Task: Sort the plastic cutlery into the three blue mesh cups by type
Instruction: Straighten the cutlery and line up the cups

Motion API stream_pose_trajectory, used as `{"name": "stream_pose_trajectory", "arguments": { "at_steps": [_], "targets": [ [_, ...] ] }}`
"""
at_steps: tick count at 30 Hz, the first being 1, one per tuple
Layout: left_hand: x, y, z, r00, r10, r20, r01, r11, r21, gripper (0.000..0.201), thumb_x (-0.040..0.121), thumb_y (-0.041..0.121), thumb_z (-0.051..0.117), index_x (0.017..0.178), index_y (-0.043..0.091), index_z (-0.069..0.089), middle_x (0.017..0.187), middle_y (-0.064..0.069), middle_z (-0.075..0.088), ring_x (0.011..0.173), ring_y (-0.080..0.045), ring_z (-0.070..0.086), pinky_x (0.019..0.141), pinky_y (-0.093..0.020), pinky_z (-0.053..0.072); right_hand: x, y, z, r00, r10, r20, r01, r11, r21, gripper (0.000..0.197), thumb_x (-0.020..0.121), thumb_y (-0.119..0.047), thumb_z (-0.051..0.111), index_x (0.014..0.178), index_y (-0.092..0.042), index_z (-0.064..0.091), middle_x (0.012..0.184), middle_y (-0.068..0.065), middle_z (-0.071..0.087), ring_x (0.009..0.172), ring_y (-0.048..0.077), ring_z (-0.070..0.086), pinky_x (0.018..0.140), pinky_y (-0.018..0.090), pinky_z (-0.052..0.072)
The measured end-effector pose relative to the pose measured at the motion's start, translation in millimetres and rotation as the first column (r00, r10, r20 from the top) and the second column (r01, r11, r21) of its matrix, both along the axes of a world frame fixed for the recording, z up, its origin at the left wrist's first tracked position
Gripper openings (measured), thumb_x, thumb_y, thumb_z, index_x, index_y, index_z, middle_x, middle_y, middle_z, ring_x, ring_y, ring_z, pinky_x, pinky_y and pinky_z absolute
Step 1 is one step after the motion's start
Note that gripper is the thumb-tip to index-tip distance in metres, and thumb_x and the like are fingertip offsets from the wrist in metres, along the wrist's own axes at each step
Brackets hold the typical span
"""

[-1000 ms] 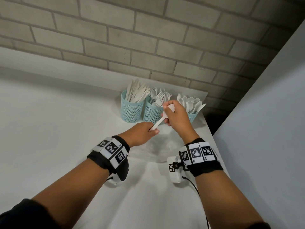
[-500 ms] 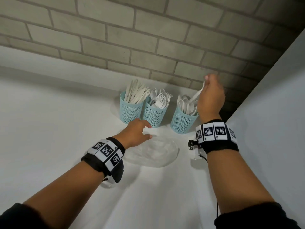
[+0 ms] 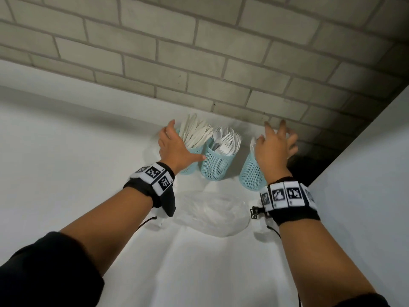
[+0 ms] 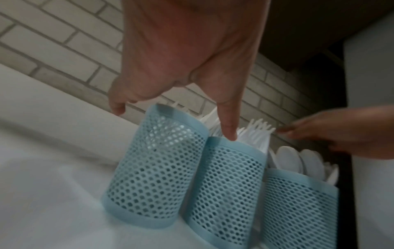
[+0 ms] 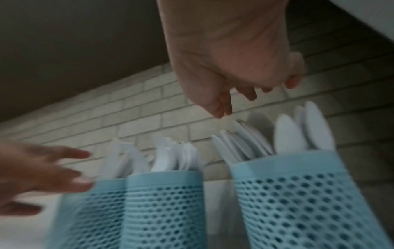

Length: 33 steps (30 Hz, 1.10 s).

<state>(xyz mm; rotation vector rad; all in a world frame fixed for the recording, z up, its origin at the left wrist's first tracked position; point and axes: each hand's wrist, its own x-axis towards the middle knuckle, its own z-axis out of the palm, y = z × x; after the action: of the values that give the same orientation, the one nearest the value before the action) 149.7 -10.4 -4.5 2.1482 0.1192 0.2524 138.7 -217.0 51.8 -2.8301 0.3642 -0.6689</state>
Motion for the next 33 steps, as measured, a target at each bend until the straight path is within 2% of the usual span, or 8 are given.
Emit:
{"name": "stream_pose_trajectory", "arguments": {
  "at_steps": [6,10,13,16,18,24,31,33],
  "targets": [
    [25,11,-12,0.997,-0.073,-0.032,0.066,0.979,-0.193,0.138,0.05,0.024,0.092,0.148,0.009,-0.005,0.153,-0.015,0.013,0.142,-0.028,0.018,0.117,-0.037,0.018,-34,79,-20,0.842,0.539,-0.003,-0.489,0.765,0.419,0.024,0.094,-0.01,0.048,0.115,-0.007,0.058,0.087,-0.003,0.056,0.071,0.004,0.051,0.06,0.006,0.038],
    [29,18,-25,0.984,-0.178,0.033,0.179,0.931,-0.319,0.131,0.061,0.009,0.086,0.145,0.01,-0.015,0.139,-0.01,0.041,0.124,-0.016,0.044,0.1,-0.02,0.028,-25,106,-46,0.832,0.544,-0.106,-0.448,0.774,0.447,0.025,0.092,-0.013,0.051,0.115,-0.003,0.051,0.103,0.006,0.055,0.098,0.022,0.057,0.064,0.013,0.037],
    [32,22,-30,0.98,-0.193,0.044,0.196,0.923,-0.33,0.118,0.063,0.016,0.086,0.147,0.008,0.004,0.127,0.002,0.05,0.114,-0.01,0.05,0.101,-0.022,0.033,-16,120,-57,0.852,0.517,-0.088,-0.413,0.765,0.494,0.066,0.093,-0.021,0.051,0.144,0.0,0.015,0.133,0.017,0.044,0.121,0.029,0.048,0.098,0.03,0.043],
    [38,26,-32,0.97,-0.207,0.129,0.24,0.91,-0.338,0.047,0.067,0.017,0.083,0.108,0.015,0.061,0.092,0.011,0.071,0.086,0.0,0.065,0.086,-0.03,0.054,-9,136,-60,0.874,0.48,-0.078,-0.374,0.766,0.523,0.082,0.094,-0.027,0.047,0.146,0.001,-0.01,0.15,0.019,0.023,0.137,0.032,0.03,0.112,0.041,0.031],
    [34,27,-27,0.958,-0.249,0.144,0.286,0.884,-0.37,0.02,0.079,0.0,0.071,0.083,0.018,0.062,0.066,0.018,0.068,0.065,0.008,0.061,0.066,-0.021,0.052,-4,145,-56,0.89,0.448,-0.082,-0.351,0.79,0.503,0.083,0.095,-0.03,0.046,0.145,0.003,-0.011,0.154,0.021,0.011,0.142,0.033,0.017,0.116,0.042,0.023],
    [44,30,-49,0.972,-0.232,0.043,0.231,0.901,-0.367,0.059,0.086,0.011,0.065,0.132,-0.002,0.031,0.116,-0.003,0.048,0.1,-0.012,0.047,0.086,-0.023,0.039,18,162,-39,0.926,0.354,-0.13,-0.273,0.868,0.415,0.094,0.092,-0.04,0.051,0.145,0.002,-0.014,0.156,0.021,-0.003,0.145,0.034,0.0,0.12,0.039,0.009],
    [54,34,-56,0.969,-0.247,-0.012,0.223,0.894,-0.389,0.084,0.062,0.058,0.077,0.124,0.012,0.044,0.103,-0.006,0.065,0.094,-0.019,0.064,0.087,-0.044,0.054,36,169,-44,0.942,0.311,0.129,-0.329,0.765,0.554,0.11,0.075,-0.024,0.076,0.148,-0.012,-0.004,0.142,0.021,0.023,0.125,0.035,0.04,0.106,0.039,0.039],
    [52,35,-54,0.956,-0.292,0.013,0.277,0.893,-0.355,0.068,0.072,0.04,0.077,0.127,0.013,0.047,0.108,-0.001,0.065,0.101,-0.014,0.062,0.093,-0.038,0.052,44,168,-45,0.944,0.32,0.085,-0.305,0.74,0.6,0.119,0.073,-0.027,0.078,0.147,-0.009,-0.013,0.144,0.019,0.029,0.13,0.033,0.038,0.108,0.041,0.036]
  ]
}}
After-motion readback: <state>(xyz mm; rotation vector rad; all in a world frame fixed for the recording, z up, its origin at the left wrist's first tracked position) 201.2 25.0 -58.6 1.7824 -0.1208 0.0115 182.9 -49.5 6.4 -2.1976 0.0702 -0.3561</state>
